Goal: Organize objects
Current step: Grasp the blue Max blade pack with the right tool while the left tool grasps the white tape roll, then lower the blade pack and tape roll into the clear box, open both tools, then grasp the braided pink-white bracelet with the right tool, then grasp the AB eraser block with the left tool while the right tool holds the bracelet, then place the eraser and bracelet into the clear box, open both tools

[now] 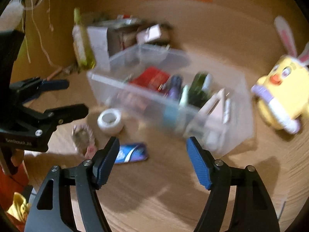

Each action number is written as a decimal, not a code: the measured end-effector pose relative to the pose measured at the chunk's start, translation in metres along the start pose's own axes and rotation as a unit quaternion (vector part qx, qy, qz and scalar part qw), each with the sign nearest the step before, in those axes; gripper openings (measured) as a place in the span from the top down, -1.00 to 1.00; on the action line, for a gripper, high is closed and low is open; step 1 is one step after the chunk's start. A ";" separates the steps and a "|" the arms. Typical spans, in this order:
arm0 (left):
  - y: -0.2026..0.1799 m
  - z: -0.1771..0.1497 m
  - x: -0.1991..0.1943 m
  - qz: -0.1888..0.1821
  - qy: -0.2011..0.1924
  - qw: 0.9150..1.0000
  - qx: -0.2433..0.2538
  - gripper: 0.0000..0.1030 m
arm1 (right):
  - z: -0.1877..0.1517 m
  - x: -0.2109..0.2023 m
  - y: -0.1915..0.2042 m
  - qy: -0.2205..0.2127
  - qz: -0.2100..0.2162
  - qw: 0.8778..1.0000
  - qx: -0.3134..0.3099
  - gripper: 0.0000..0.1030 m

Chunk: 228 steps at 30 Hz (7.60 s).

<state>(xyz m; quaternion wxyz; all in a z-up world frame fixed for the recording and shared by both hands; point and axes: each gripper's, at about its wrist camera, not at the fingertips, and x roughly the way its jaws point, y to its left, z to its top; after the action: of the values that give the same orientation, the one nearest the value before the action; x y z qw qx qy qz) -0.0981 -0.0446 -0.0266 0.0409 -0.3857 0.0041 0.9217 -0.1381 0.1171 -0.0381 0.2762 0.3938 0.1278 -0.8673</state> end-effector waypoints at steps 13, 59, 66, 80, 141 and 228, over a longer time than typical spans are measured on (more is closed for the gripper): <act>0.000 -0.008 0.025 -0.047 0.048 0.998 0.001 -0.65 | -0.011 0.033 0.020 0.048 0.026 0.998 -0.033 0.04; -0.033 0.067 -0.025 -0.049 -0.078 0.996 0.005 0.25 | 0.050 -0.053 -0.065 -0.113 -0.038 0.989 0.090 0.13; -0.030 0.086 0.000 -0.035 -0.066 0.997 -0.002 0.25 | 0.062 -0.035 -0.074 -0.096 -0.049 0.990 0.095 0.13; -0.014 0.080 0.057 -0.032 -0.012 0.999 -0.019 0.25 | 0.054 0.017 -0.075 -0.041 -0.074 0.993 0.079 0.12; 0.053 -0.064 -0.028 -0.004 -0.004 0.998 -0.057 -0.31 | 0.002 0.008 0.076 -0.007 0.051 0.998 -0.029 0.84; -0.023 0.082 0.056 -0.062 0.002 0.998 -0.019 0.25 | 0.057 0.017 -0.067 -0.028 -0.039 0.997 0.058 0.35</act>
<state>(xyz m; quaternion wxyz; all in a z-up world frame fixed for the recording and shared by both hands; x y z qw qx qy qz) -0.1937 -0.0140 -0.0080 0.0900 -0.3877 -0.0375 0.9166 -0.2211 0.1402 -0.0136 0.2223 0.3793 0.0848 -0.8942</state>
